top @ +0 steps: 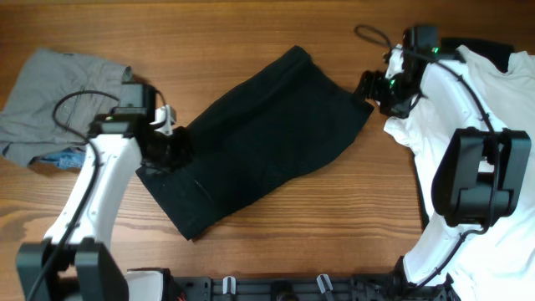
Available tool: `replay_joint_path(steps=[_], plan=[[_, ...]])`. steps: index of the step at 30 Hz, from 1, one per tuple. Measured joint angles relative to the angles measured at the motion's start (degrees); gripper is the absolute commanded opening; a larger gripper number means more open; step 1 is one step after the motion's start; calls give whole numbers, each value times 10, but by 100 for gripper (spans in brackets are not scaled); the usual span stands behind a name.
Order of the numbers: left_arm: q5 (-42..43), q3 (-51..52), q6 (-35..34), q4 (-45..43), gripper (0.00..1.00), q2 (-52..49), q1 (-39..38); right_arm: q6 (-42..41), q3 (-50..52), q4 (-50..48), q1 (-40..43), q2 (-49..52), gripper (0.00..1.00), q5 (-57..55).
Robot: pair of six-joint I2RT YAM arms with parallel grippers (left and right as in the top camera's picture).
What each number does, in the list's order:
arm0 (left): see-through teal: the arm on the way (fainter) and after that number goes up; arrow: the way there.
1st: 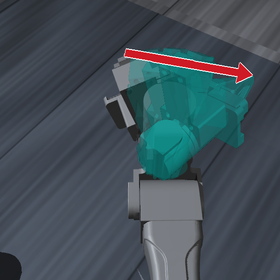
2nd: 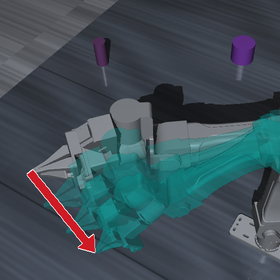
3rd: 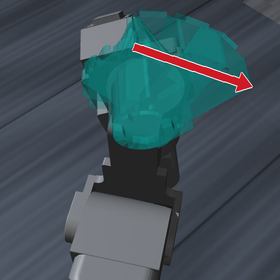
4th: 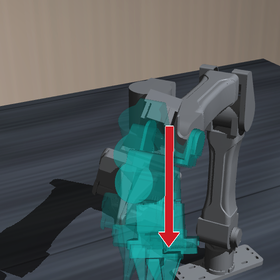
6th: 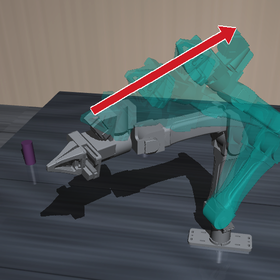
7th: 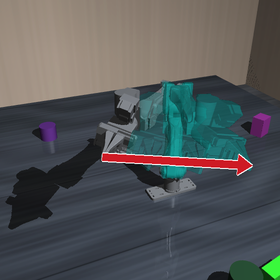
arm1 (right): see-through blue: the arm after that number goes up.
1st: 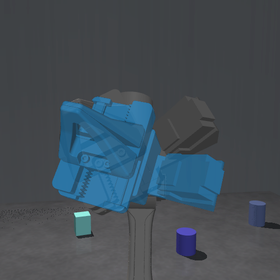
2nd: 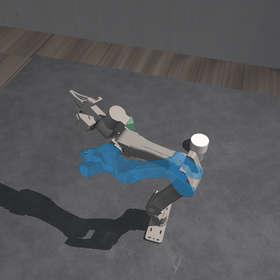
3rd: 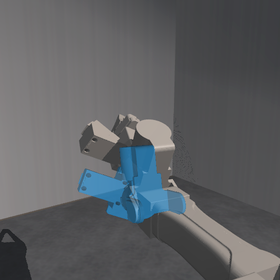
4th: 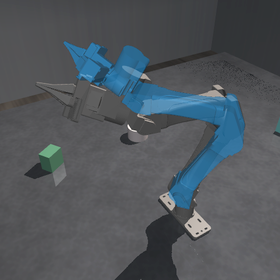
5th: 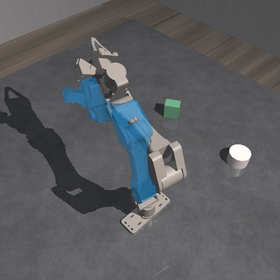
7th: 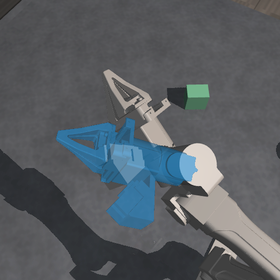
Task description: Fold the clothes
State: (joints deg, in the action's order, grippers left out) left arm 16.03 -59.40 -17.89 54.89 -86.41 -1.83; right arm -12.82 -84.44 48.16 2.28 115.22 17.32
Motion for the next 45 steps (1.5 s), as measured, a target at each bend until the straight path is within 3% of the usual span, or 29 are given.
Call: replay_joint_path(steps=[4,8,12,13,15,16,21,24,27,29,31,33,36,38,42,45], plan=[[-27,8,-37,-6,4,-34,-8,22,52,-63,0,0,88,7],[-37,8,-53,-27,4,-56,-8,30,73,-115,0,0,77,38],[-43,8,-59,-35,5,-76,-8,33,97,-180,-10,0,75,77],[-43,8,-61,-36,7,-82,-8,32,105,-196,-14,0,66,80],[-43,8,-68,-37,9,-93,-8,25,128,-228,-30,-1,21,77],[-45,8,-69,-38,11,-95,-8,24,132,-234,-33,-2,4,75],[-67,8,-73,-44,17,-96,-8,-7,146,-188,-38,-5,5,71],[-91,9,-75,-59,23,-96,-8,-41,147,-81,-23,-23,7,60],[-100,9,-77,-82,21,-96,-7,-87,151,63,-10,-51,35,16],[-103,9,-77,-103,17,-96,-4,-111,157,113,-7,-76,45,-18],[-102,9,-78,-116,15,-96,-3,-120,159,120,-7,-102,50,-38],[-101,9,-78,-124,5,-96,-3,-116,158,99,-7,-144,56,-56],[-88,9,-79,-122,4,-96,-3,-101,158,39,-7,-215,64,-69],[-76,9,-79,-121,4,-96,-3,-94,158,-2,-7,-258,58,-71],[-52,9,-79,-128,4,-96,-3,-68,156,-73,-7,-307,24,-49],[-42,9,-78,-148,4,-96,-3,-57,156,-101,-12,-305,6,-16]])
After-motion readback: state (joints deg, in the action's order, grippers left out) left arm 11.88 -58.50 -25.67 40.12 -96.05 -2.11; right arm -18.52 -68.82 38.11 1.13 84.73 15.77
